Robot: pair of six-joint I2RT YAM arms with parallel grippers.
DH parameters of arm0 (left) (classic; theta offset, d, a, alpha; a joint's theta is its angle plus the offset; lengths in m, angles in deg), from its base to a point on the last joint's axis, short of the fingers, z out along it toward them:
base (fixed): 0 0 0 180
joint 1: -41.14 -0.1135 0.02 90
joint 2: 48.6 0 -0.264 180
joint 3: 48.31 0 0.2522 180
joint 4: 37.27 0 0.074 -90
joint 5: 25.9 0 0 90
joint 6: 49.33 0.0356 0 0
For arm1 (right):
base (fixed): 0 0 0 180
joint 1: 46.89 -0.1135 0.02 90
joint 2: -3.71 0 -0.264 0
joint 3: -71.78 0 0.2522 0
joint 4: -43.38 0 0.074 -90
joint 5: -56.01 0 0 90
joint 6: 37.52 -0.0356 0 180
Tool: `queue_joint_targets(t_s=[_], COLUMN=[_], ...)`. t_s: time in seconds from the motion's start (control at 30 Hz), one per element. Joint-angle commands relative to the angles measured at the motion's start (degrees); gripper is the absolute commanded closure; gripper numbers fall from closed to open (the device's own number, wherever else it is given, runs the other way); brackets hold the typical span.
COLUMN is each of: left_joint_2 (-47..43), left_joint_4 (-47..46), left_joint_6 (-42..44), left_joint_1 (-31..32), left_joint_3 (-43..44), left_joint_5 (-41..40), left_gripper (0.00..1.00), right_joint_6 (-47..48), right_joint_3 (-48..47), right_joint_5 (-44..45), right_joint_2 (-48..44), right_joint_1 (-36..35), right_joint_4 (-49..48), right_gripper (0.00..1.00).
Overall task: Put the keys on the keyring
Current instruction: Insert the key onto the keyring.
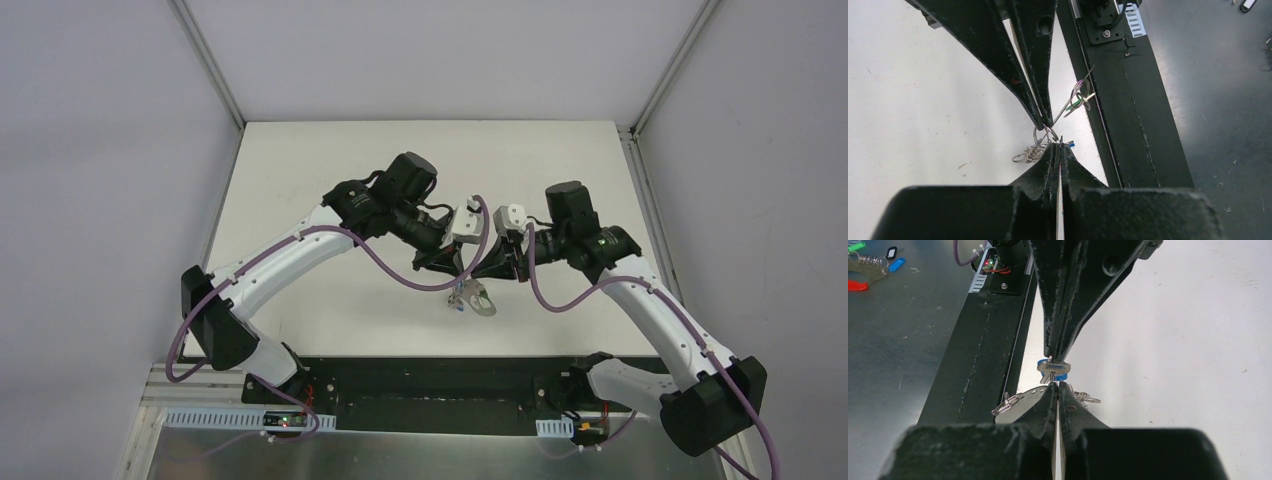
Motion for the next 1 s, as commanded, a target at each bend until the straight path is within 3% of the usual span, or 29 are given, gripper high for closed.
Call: queue_joint_targets(t_s=[0.0,0.7,0.97], left_joint_2=[-2.3,-2.3,-1.0], left_joint_4=[0.7,-0.3,-0.5], left_joint_6=[1.7,3.4,3.0], left_joint_1=[0.8,-0.2,-0.4], left_joint_3=[-0.3,0.4,1.8], left_joint_5=[3.0,-3.5,-1.5], left_gripper=[1.00,1.00,1.00], right_joint_6=[-1.5,1.4,-0.3], right_joint_3=[-0.7,-0.5,-0.5], right_joint_5=[-4.2,-9.8,-10.4], right_joint_2=[0.3,0.2,1.0], right_joint_1=[0.8,1.6,1.5], right_joint_4=[-3.2,0.7,-0.3], right_gripper=[1.00,1.00,1.00])
